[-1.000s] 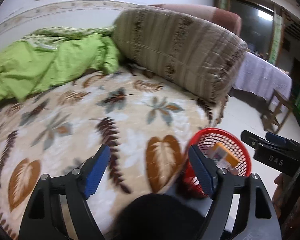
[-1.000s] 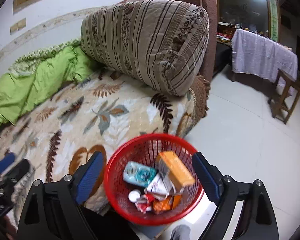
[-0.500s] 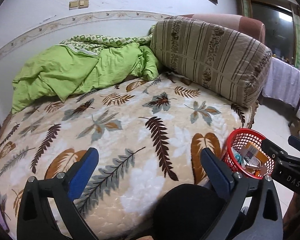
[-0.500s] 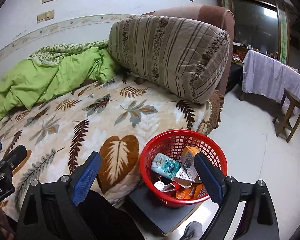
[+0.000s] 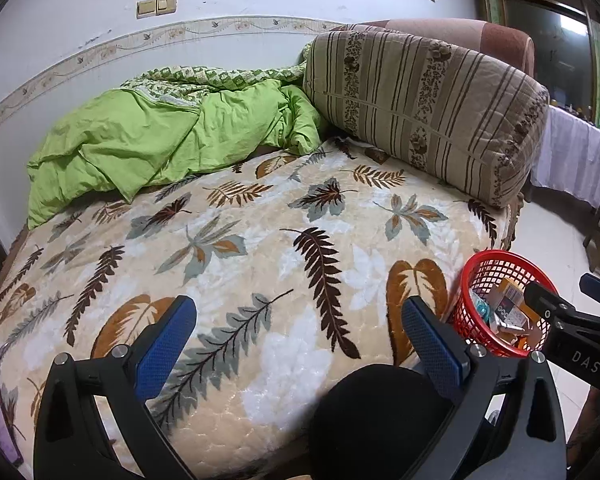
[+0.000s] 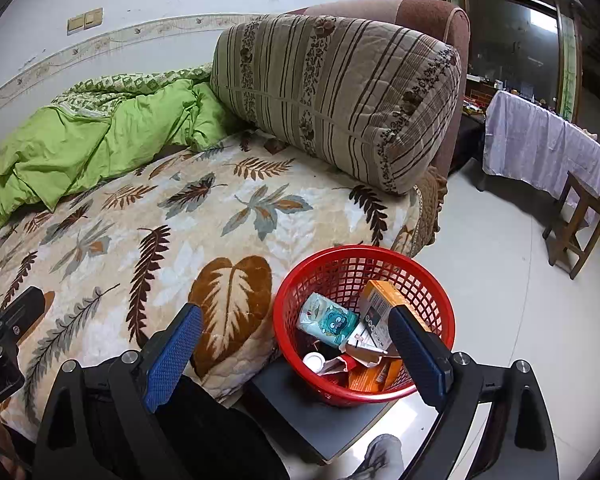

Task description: Collect trash

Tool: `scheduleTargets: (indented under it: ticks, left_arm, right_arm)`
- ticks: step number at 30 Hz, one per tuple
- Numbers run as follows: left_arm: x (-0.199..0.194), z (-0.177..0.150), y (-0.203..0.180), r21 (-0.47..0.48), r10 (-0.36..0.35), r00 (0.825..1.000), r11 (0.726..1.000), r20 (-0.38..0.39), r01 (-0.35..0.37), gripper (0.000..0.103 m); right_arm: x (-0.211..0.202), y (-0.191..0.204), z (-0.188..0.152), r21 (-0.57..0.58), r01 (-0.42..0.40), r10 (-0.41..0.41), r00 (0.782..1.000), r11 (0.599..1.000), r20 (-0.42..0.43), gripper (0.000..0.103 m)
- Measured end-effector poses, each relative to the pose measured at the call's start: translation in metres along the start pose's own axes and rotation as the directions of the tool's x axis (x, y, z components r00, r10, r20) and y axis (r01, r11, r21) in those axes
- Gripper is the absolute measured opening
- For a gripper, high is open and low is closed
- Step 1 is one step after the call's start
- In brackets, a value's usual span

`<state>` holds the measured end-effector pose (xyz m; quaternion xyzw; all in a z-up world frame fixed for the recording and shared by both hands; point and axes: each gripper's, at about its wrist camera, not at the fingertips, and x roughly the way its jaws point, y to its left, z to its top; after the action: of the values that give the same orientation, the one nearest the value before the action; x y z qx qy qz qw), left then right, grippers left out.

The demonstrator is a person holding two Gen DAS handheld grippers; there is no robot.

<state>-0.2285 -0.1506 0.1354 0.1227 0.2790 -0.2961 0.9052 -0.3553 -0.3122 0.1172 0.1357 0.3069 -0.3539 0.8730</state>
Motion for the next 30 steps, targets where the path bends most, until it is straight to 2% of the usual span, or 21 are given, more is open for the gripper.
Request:
scheduleTargets:
  ticks: [5,13,30]
  left_arm:
    - [-0.0002,0.0007,-0.0005,0.004,0.034,0.999,0.999,0.009,-0.034,0.102]
    - [-0.0021,0.0009,-0.0091,0.061,0.07,0.997,0.996,0.02,-0.071,0.102]
    - [0.0041,-0.0016,-0.0059,0.052,0.082,0.997,0.995,-0.012,-0.081,0.102]
  right_arm:
    - [0.0008,-0.0004,-0.0006,0.004,-0.003,0.003,1.0,1.0,-0.007,0.095]
    - [0.0016,0.0,-0.0009,0.004,-0.003,0.003,1.0,1.0,-0.012,0.095]
    - [0.0049,0.0021,-0.0017,-0.006,-0.011,0.01,1.0,1.0,-0.024,0.095]
